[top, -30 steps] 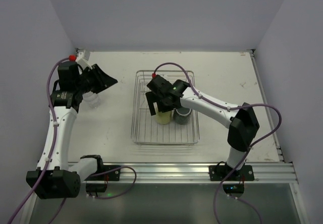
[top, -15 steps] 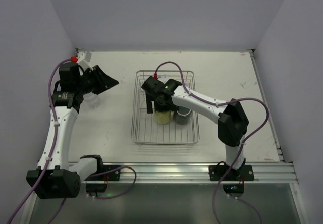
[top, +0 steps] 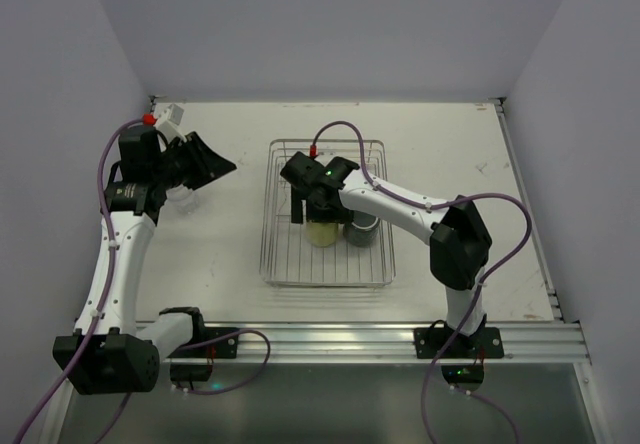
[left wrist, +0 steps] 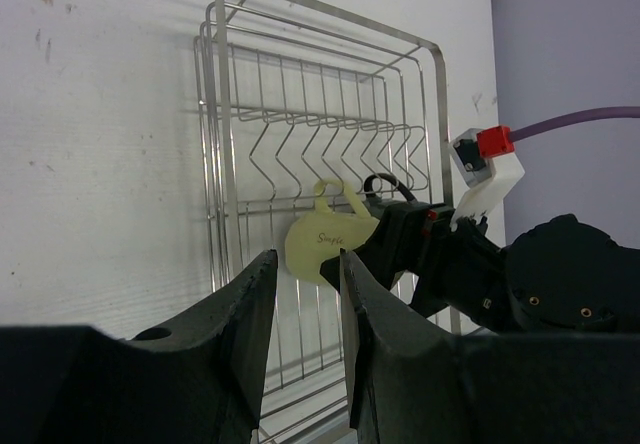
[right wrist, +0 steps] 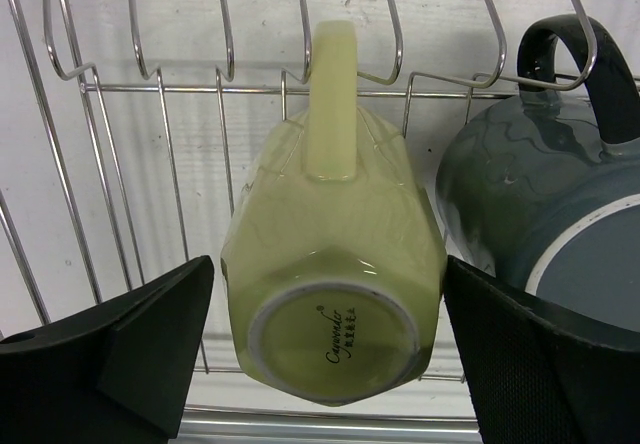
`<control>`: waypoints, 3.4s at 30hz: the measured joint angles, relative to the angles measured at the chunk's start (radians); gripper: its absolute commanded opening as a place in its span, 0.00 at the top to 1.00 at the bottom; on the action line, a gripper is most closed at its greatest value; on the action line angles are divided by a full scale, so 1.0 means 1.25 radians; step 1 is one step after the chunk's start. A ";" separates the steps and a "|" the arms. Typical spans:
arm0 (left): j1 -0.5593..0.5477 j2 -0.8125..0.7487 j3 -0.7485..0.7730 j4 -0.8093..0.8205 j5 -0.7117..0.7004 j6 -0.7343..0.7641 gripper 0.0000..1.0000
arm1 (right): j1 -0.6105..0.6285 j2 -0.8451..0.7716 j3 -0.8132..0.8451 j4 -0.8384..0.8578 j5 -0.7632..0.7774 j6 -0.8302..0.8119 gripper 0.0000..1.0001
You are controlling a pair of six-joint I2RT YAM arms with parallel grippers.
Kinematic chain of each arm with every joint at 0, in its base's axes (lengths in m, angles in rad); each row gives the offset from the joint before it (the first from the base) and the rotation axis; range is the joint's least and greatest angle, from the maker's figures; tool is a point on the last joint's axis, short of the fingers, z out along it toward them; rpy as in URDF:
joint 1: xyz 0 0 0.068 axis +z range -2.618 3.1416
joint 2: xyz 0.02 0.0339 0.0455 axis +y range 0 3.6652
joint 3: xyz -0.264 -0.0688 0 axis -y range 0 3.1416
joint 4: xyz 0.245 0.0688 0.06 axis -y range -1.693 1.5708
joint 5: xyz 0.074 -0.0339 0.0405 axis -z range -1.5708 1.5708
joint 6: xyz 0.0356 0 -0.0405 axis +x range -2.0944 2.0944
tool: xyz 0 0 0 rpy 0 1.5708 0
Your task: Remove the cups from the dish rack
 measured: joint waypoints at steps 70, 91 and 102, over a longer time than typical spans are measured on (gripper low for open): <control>0.000 0.008 -0.026 0.012 0.128 0.027 0.62 | -0.062 -0.317 -0.275 0.281 -0.240 -0.132 1.00; -0.165 -0.034 -0.319 0.478 0.388 -0.342 0.47 | -0.274 -0.519 -0.494 0.598 -0.594 -0.086 1.00; -0.179 -0.070 -0.371 0.694 0.395 -0.479 0.33 | -0.341 -0.519 -0.530 0.741 -0.752 0.066 1.00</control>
